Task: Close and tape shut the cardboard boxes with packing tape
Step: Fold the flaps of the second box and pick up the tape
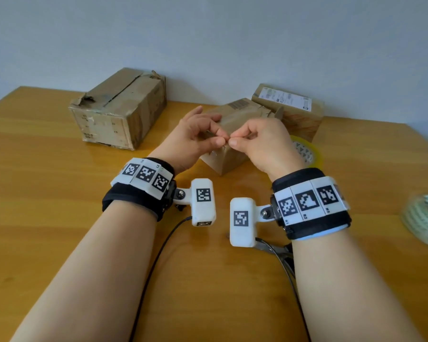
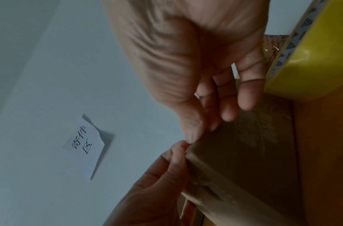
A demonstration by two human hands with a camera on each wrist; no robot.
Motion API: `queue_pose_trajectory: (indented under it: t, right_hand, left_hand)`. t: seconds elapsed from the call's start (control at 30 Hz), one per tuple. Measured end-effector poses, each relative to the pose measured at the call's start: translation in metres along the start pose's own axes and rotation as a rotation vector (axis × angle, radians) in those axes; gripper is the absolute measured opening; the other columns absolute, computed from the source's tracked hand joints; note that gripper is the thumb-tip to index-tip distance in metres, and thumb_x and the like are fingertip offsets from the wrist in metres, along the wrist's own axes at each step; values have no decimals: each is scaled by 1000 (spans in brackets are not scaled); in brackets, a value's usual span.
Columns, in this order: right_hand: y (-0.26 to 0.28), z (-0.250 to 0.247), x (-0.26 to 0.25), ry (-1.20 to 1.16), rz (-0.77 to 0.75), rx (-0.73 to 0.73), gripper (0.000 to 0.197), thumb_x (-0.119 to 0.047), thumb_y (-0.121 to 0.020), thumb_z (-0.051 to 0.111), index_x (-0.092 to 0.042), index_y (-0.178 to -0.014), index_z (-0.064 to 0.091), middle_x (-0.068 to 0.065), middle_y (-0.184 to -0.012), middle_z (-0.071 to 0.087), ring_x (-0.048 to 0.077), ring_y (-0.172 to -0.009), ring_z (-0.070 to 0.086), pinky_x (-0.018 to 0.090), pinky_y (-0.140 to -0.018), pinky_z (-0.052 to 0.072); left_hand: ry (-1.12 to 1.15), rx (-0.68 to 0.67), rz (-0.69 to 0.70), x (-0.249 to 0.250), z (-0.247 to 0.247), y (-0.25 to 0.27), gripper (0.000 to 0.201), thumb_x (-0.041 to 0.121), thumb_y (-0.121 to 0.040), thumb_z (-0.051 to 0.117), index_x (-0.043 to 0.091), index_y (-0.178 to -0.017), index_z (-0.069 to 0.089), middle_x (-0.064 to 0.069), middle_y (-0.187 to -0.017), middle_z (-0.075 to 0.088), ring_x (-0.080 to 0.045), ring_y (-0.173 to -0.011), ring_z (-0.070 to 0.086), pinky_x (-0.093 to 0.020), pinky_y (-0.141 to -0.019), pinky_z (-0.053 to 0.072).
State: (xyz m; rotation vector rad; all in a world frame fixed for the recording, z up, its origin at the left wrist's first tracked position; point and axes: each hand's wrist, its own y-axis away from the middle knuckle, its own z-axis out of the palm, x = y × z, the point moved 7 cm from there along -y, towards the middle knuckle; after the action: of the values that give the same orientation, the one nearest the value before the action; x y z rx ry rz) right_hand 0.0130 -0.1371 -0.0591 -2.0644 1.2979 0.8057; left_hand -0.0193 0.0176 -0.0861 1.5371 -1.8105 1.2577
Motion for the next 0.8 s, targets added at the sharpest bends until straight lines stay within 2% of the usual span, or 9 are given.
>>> queue_pose_trajectory:
  t: [0.07,0.17,0.23,0.4,0.53,0.6,0.67,0.73,0.8]
  right_hand:
    - [2,1,2,-13,-13,16,5,-23,-92,76,-27,-90,74,-12,-89,69,5,-87,64,33,-87,56]
    - [5,2,5,-53,-17,18,6,-22,-96,71,-27,-96,73,-11,-92,69,7,-89,65,35,-89,57]
    - [3,1,6,-67,5,-18,13,-19,-98,67,-31,-93,71,-9,-90,71,7,-86,65,37,-90,58]
    - [6,-5,2,-54,15,-98,23,-16,-104,57,-33,-105,73,-10,-97,72,8,-94,64,43,-98,56]
    - [4,-4,-4,91,10,-227,35,-7,-104,54,-23,-130,69,1,-129,69,12,-104,58,36,-106,50]
    - [2,-3,-7,123,-24,-226,37,1,-98,55,-18,-124,73,8,-122,72,12,-93,57,28,-90,52]
    - [4,-5,-7,123,-45,-179,37,3,-93,55,-19,-112,78,11,-107,75,14,-85,60,29,-81,52]
    - [9,-5,-4,114,-30,-200,38,2,-94,56,-22,-116,77,9,-105,75,15,-85,62,33,-83,53]
    - [13,-8,0,82,-7,-201,41,-3,-99,55,-29,-127,72,-3,-110,74,10,-89,63,30,-91,53]
  left_hand:
    - [-21,-1,-12,-3,-1,0,9,21,-86,73,22,-95,72,27,-116,55,35,-117,21,-13,-110,6]
    - [-32,-8,-61,-7,-1,-1,7,26,-88,71,27,-96,72,17,-131,56,5,-140,23,-25,-113,8]
    - [15,-2,-122,-7,-1,-1,12,34,-92,66,25,-98,73,15,-138,52,-5,-144,17,-26,-108,8]
    - [-43,4,-157,-1,2,-1,12,33,-82,77,30,-90,68,14,-139,49,-6,-142,18,-27,-107,12]
    - [-62,10,-161,3,3,0,14,30,-82,77,33,-87,65,12,-140,49,-12,-144,19,-30,-110,11]
    - [-82,5,-168,5,5,-1,13,28,-83,76,31,-88,65,11,-141,48,-13,-145,17,-29,-108,10]
    - [-105,-1,-164,7,6,-1,12,26,-84,75,30,-88,65,11,-142,47,-14,-145,16,-29,-108,9]
    - [-88,-3,-158,7,6,-1,10,26,-84,75,28,-89,66,12,-140,48,-13,-145,16,-29,-108,9]
    - [-42,-5,-160,4,5,1,9,27,-85,74,25,-92,68,14,-140,49,-8,-144,16,-30,-107,9]
